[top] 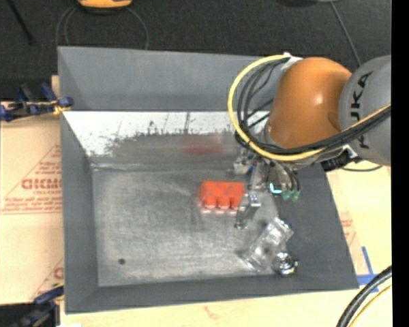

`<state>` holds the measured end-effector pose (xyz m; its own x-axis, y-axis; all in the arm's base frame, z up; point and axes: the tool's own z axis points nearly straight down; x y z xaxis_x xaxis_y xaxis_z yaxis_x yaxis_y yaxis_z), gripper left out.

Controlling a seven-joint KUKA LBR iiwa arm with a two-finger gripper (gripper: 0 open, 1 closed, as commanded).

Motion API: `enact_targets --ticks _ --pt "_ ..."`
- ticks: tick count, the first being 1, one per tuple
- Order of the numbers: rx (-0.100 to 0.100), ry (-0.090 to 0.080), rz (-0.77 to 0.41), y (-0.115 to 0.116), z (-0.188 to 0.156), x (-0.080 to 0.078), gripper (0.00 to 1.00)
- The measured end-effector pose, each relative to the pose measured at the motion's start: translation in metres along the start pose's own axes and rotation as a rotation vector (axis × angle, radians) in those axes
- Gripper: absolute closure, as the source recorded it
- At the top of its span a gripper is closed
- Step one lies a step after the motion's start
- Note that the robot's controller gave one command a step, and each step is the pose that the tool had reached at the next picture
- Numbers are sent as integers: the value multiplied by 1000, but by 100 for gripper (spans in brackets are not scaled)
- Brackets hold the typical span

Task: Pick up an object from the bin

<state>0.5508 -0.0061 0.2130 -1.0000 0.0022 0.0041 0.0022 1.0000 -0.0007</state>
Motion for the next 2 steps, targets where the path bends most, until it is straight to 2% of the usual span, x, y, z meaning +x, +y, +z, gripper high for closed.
enact_targets --ticks 1,2 --pt "2 -30 -169 -52 114 -16 0" --pt "4 -20 -370 -22 120 -68 0"
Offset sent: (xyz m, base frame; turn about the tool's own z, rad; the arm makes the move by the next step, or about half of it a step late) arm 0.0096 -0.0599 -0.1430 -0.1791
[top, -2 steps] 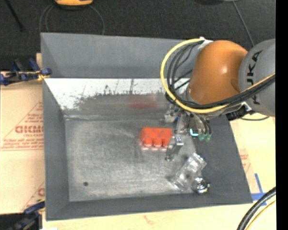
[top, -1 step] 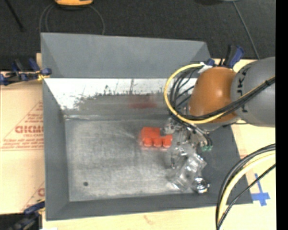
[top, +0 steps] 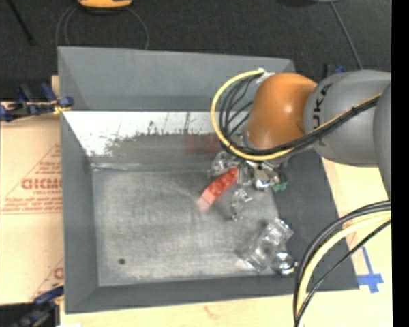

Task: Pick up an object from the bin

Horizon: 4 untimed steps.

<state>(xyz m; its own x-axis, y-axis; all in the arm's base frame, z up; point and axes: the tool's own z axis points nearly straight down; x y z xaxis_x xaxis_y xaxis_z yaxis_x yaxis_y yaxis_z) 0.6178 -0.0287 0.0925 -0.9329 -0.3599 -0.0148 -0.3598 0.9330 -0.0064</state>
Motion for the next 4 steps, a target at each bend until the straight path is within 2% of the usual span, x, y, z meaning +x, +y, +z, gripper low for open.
enact_targets --ticks 1,2,3,4 --pt "-5 6 4 1 2 2 100" --pt "1 1 -108 -24 -92 -37 100" --pt "-2 2 -353 -9 -233 -40 100" --pt "-7 10 -377 9 -246 -17 100"
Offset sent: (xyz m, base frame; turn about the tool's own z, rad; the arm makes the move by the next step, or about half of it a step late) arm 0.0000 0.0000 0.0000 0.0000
